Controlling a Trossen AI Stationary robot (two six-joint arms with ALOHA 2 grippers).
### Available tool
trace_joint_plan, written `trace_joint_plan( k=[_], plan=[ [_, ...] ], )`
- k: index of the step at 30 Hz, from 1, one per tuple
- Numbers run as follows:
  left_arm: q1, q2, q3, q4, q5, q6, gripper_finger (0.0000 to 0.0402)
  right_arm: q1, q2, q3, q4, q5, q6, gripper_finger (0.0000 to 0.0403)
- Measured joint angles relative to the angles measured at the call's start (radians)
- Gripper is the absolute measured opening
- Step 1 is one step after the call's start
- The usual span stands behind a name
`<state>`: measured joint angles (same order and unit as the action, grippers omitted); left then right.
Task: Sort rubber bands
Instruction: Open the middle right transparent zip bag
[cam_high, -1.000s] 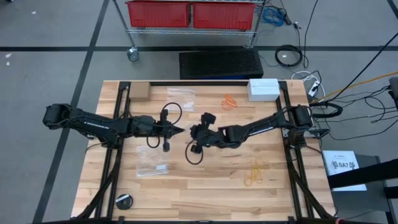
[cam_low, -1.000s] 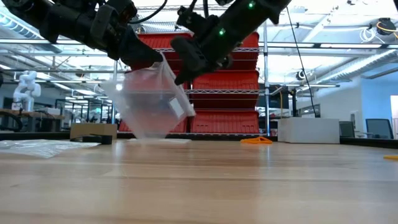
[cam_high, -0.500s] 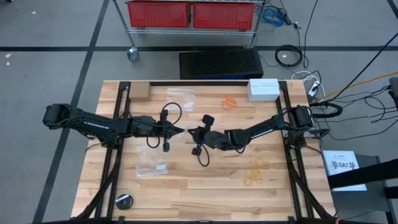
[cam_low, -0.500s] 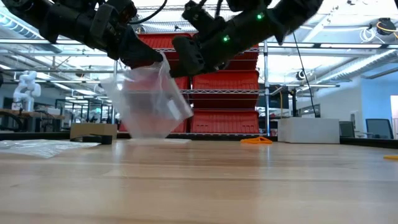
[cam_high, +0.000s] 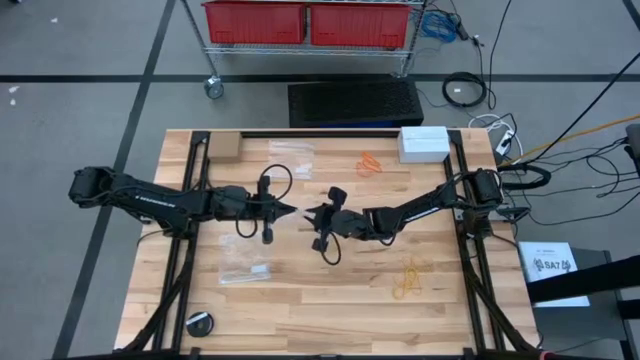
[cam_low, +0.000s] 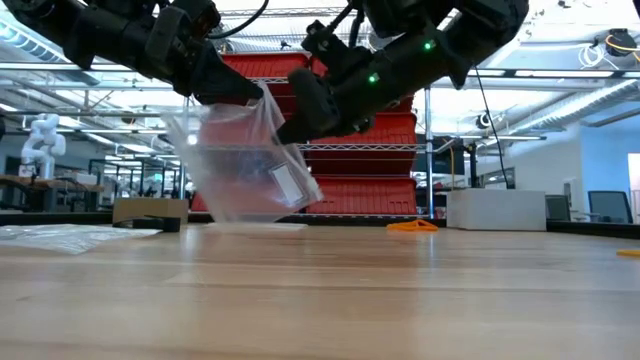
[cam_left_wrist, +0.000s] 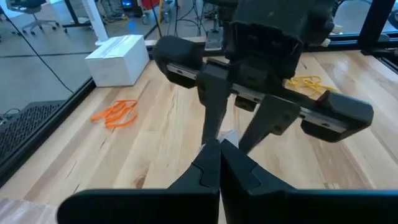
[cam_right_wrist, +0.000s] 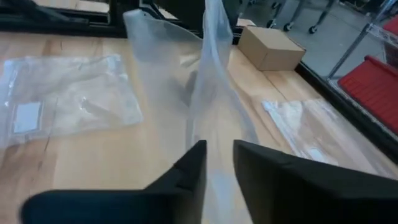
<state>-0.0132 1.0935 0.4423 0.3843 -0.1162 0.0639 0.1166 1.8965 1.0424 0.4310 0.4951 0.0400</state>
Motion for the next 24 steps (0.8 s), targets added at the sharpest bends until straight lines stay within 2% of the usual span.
trace_joint_plan(
  k=[3, 7, 12, 16, 24],
  plan=[
    [0.0, 0.0, 0.0, 0.002, 0.0, 0.0, 0.0, -0.014, 0.0, 0.0, 0.026, 0.004, -0.01, 0.0113],
    [0.0, 0.0, 0.0, 0.002, 0.0, 0.0, 0.0, -0.037, 0.0, 0.0, 0.089, 0.003, -0.028, 0.0116],
    [0.0, 0.0, 0.0, 0.001, 0.001, 0.0, 0.0, -0.06, 0.0, 0.002, 0.112, -0.127, -0.055, 0.0066],
    [0.0, 0.0, 0.0, 0.0, 0.001, 0.0, 0.0, -0.052, 0.0, 0.002, 0.081, -0.162, -0.057, 0.0009],
    [0.0, 0.0, 0.0, -0.001, 0.0, -0.002, 0.0, -0.01, -0.041, 0.002, -0.157, -0.248, 0.009, 0.0002]
  ],
)
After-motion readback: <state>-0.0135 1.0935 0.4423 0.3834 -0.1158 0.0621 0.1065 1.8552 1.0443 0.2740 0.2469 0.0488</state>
